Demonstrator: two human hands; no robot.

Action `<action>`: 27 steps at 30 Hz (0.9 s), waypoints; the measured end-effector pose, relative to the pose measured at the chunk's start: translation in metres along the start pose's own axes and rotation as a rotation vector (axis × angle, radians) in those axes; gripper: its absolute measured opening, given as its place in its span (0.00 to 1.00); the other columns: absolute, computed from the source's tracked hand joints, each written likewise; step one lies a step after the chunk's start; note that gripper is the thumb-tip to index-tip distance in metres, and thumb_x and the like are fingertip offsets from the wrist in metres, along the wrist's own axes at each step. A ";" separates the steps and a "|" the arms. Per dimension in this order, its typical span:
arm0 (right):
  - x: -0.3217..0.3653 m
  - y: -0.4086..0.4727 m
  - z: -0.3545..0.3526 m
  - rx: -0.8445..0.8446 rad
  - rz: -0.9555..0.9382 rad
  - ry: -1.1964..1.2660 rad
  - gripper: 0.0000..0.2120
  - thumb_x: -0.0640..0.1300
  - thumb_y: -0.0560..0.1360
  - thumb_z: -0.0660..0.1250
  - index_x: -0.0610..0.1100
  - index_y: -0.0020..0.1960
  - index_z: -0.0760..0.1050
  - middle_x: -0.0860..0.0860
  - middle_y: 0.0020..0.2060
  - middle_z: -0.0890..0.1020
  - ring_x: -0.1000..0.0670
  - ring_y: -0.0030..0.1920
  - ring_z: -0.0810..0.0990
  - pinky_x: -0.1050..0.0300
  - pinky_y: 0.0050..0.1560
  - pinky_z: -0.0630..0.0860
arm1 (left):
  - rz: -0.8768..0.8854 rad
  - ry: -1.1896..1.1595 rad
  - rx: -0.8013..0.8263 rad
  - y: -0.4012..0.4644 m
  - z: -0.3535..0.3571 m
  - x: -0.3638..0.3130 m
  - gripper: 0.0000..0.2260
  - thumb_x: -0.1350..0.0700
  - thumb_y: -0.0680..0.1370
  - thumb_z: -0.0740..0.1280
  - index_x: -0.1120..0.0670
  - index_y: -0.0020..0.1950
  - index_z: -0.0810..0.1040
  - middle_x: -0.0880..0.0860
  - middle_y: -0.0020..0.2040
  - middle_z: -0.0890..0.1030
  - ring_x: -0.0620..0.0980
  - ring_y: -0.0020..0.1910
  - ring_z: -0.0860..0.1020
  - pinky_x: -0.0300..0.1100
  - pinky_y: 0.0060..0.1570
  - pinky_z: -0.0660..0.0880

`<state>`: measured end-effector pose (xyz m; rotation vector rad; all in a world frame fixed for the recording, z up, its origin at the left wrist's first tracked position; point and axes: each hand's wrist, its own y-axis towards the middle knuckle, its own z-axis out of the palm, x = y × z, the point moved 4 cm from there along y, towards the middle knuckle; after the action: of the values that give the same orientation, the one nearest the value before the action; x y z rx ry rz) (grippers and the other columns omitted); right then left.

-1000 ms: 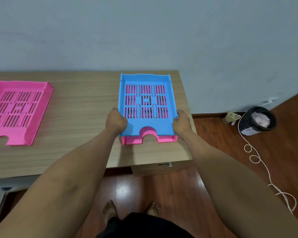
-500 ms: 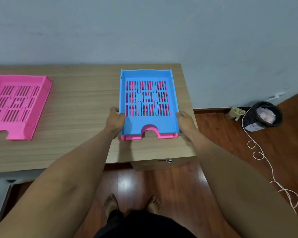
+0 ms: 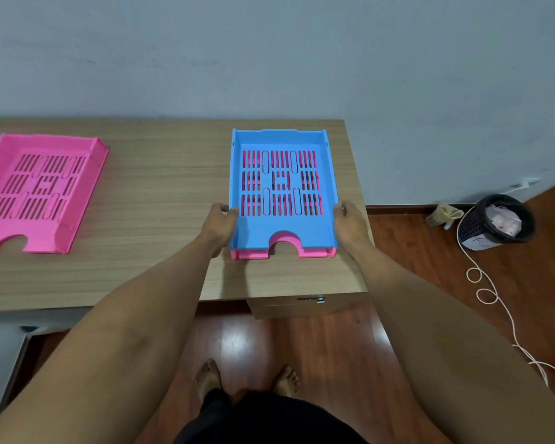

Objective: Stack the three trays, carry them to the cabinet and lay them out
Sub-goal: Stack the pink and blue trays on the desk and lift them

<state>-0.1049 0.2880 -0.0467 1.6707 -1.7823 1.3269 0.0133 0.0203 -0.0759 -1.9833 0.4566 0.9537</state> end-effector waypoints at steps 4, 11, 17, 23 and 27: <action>0.036 0.000 -0.005 -0.198 -0.214 -0.154 0.13 0.50 0.85 0.58 0.44 0.64 0.72 0.52 0.53 0.78 0.54 0.44 0.83 0.54 0.38 0.82 | 0.067 0.016 -0.134 0.001 -0.026 -0.015 0.20 0.45 0.80 0.65 0.56 0.66 0.72 0.61 0.62 0.81 0.56 0.53 0.80 0.49 0.47 0.75; 0.092 0.002 0.059 -0.091 -0.330 -0.198 0.18 0.47 0.80 0.59 0.45 0.67 0.75 0.44 0.61 0.81 0.41 0.57 0.83 0.39 0.55 0.82 | 0.137 0.076 -0.256 -0.001 -0.104 -0.021 0.21 0.50 0.77 0.71 0.57 0.68 0.76 0.58 0.55 0.83 0.59 0.58 0.81 0.49 0.60 0.76; 0.148 -0.049 0.160 0.016 -0.422 -0.205 0.17 0.40 0.81 0.60 0.39 0.67 0.76 0.41 0.59 0.83 0.40 0.55 0.82 0.55 0.53 0.75 | 0.161 0.110 -0.313 0.000 -0.205 -0.001 0.20 0.53 0.80 0.69 0.59 0.70 0.76 0.60 0.66 0.80 0.60 0.66 0.78 0.49 0.70 0.73; 0.188 -0.095 0.282 0.044 -0.404 -0.196 0.17 0.40 0.79 0.61 0.41 0.65 0.78 0.40 0.58 0.84 0.39 0.59 0.82 0.47 0.61 0.77 | 0.182 0.201 -0.316 0.010 -0.325 0.034 0.22 0.56 0.81 0.67 0.63 0.74 0.72 0.62 0.71 0.76 0.61 0.68 0.76 0.48 0.70 0.71; 0.212 -0.129 0.357 0.071 -0.386 -0.166 0.17 0.41 0.79 0.61 0.42 0.65 0.78 0.41 0.57 0.84 0.39 0.55 0.83 0.46 0.59 0.79 | 0.179 0.260 -0.292 0.017 -0.404 0.059 0.24 0.58 0.82 0.65 0.64 0.77 0.68 0.62 0.74 0.73 0.60 0.68 0.76 0.47 0.65 0.72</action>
<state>0.0801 -0.1036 -0.0087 2.0864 -1.4066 1.1170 0.2229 -0.3209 0.0040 -2.3785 0.6808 0.9149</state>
